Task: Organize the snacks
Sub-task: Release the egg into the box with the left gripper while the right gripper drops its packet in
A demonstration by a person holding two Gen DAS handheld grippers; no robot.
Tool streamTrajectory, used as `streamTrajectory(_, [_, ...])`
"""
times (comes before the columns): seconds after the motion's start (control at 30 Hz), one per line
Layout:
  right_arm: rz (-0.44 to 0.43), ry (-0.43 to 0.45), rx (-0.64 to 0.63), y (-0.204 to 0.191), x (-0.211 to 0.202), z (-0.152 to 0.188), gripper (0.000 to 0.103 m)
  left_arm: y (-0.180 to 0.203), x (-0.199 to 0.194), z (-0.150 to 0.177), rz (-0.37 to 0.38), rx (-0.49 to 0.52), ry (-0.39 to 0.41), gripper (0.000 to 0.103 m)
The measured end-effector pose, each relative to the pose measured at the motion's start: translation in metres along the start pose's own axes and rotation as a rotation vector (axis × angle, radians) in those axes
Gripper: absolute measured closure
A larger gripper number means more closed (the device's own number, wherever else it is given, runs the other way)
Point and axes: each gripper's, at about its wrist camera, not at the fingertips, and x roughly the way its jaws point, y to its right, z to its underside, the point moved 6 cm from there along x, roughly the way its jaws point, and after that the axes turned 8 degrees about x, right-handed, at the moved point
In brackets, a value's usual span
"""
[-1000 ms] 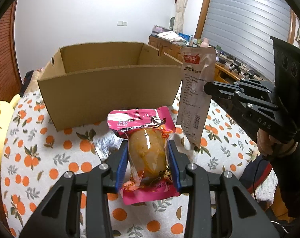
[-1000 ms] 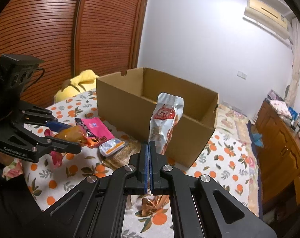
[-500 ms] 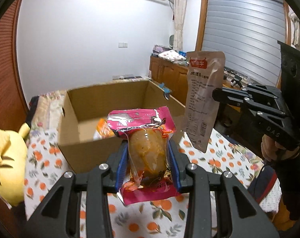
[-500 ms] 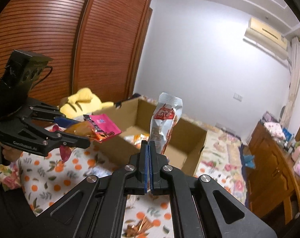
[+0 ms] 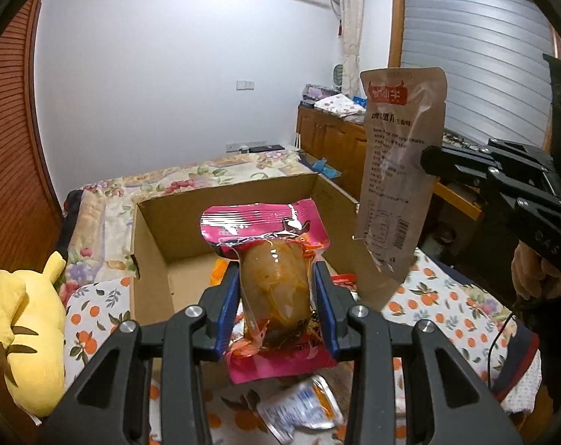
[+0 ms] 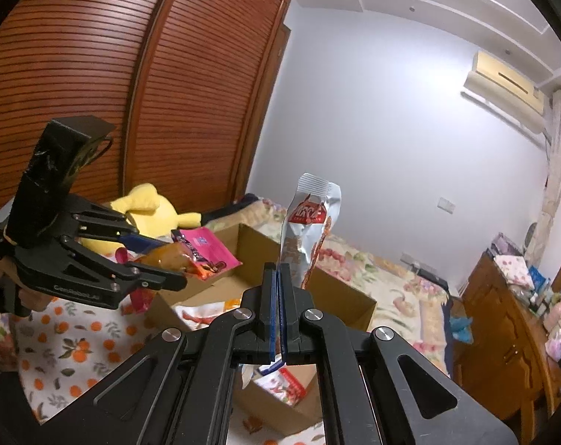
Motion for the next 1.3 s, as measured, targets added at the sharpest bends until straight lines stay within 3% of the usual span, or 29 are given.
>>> streamTrajectory(0.3, [0.002, -0.106, 0.013, 0.019, 0.062, 0.032, 0.103, -0.020, 0.050, 0.007, -0.006, -0.036, -0.064, 0.066])
streamTrajectory(0.67, [-0.011, -0.212, 0.040, 0.022, 0.104, 0.065, 0.103, -0.033, 0.067, 0.011, -0.028, -0.055, -0.091, 0.063])
streamTrajectory(0.9, [-0.024, -0.269, 0.072, 0.020, 0.120, 0.082, 0.103, -0.038, 0.067, 0.013, -0.039, -0.067, -0.093, 0.060])
streamTrajectory(1.2, [-0.073, -0.276, 0.113, 0.013, 0.123, 0.079, 0.103, -0.041, 0.064, 0.012, -0.036, -0.079, -0.087, 0.053])
streamTrajectory(1.3, [-0.093, -0.278, 0.132, 0.010, 0.122, 0.078, 0.097, -0.042, 0.063, 0.015, -0.040, -0.081, -0.087, 0.052])
